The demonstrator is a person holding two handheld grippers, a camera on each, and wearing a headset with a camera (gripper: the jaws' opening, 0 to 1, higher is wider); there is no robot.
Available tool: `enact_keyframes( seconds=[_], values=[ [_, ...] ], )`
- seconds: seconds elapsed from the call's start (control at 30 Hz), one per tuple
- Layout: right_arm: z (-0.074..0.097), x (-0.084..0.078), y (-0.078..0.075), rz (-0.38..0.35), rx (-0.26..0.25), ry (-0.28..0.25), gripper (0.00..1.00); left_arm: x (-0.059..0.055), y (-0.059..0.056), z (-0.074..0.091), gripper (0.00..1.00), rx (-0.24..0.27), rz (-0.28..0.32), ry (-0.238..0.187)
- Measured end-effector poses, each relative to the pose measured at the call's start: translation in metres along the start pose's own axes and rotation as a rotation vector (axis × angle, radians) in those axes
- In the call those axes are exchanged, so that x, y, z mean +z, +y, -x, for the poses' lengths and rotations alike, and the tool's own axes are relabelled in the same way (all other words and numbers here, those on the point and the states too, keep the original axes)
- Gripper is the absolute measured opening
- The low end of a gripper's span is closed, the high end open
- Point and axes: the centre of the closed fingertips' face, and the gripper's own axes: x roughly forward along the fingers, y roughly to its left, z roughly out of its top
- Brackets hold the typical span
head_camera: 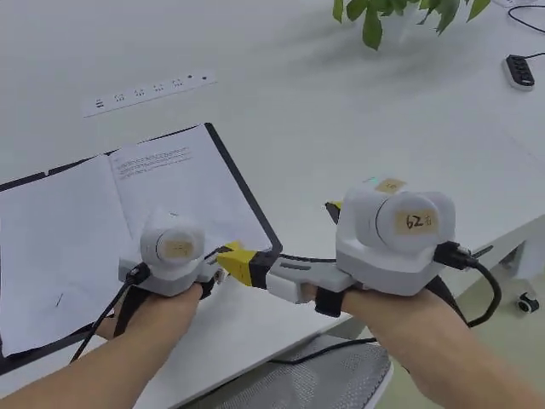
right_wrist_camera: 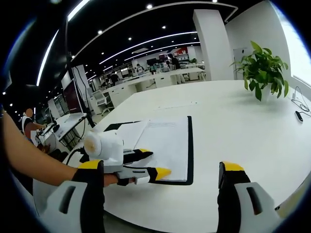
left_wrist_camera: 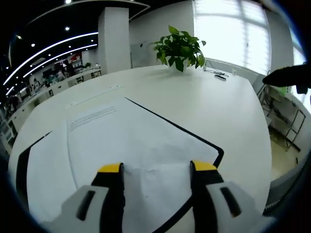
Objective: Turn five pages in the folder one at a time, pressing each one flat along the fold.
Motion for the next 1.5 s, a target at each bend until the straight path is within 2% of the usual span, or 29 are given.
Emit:
enact_keyframes(
  seconds=[0.07, 0.17, 0.27, 0.53, 0.6, 0.67, 0.7, 0.87, 0.93, 1.03, 1.07, 1.17, 1.23, 1.27, 1.3, 1.5],
  values=[
    [-0.002, 0.0, 0.002, -0.002, 0.006, 0.002, 0.97, 0.0, 0.001, 0.001, 0.51, -0.007, 0.001, -0.016],
    [-0.004, -0.001, 0.005, -0.009, 0.013, 0.005, 0.97, -0.001, 0.007, 0.002, 0.41, -0.017, -0.001, -0.036],
    [-0.006, -0.004, 0.006, -0.009, 0.016, 0.014, 0.97, 0.0, 0.007, 0.001, 0.38, -0.027, -0.018, -0.048],
    [-0.011, -0.007, 0.008, -0.031, 0.022, 0.025, 0.96, 0.001, 0.01, 0.001, 0.33, -0.028, 0.0, -0.063],
    [-0.013, -0.009, 0.01, -0.046, 0.027, 0.029, 0.95, 0.002, 0.014, 0.001, 0.29, -0.018, 0.02, -0.064],
    [-0.015, -0.01, 0.011, -0.057, 0.029, 0.033, 0.95, 0.002, 0.014, 0.001, 0.27, -0.02, 0.017, -0.066],
    [-0.017, -0.012, 0.011, -0.065, 0.032, 0.038, 0.94, 0.002, 0.017, 0.001, 0.26, -0.013, 0.036, -0.066],
    [-0.026, -0.017, 0.014, -0.122, 0.046, 0.052, 0.9, 0.002, 0.023, 0.0, 0.13, 0.002, 0.076, -0.065],
    [-0.03, -0.019, 0.015, -0.177, 0.053, 0.057, 0.88, 0.002, 0.021, 0.001, 0.12, 0.001, 0.068, -0.066],
    [-0.037, -0.023, 0.018, -0.238, 0.068, 0.073, 0.83, 0.002, 0.022, 0.001, 0.11, 0.001, 0.089, -0.071],
    [-0.039, -0.021, 0.018, -0.26, 0.073, 0.06, 0.82, 0.002, 0.021, 0.002, 0.11, 0.0, 0.088, -0.073],
    [-0.048, -0.022, 0.022, -0.391, 0.099, 0.072, 0.75, 0.002, 0.021, 0.002, 0.11, 0.0, 0.087, -0.076],
    [-0.053, -0.022, 0.021, -0.427, 0.114, 0.086, 0.69, 0.002, 0.021, 0.002, 0.11, -0.001, 0.085, -0.078],
    [-0.056, -0.019, 0.02, -0.469, 0.113, 0.064, 0.66, 0.002, 0.021, 0.002, 0.11, -0.003, 0.084, -0.08],
    [-0.058, -0.02, 0.021, -0.506, 0.115, 0.072, 0.63, 0.002, 0.021, 0.002, 0.11, -0.003, 0.085, -0.081],
    [-0.073, -0.027, 0.025, -0.613, 0.136, 0.1, 0.58, 0.002, 0.021, 0.002, 0.11, -0.006, 0.086, -0.083]
  ],
)
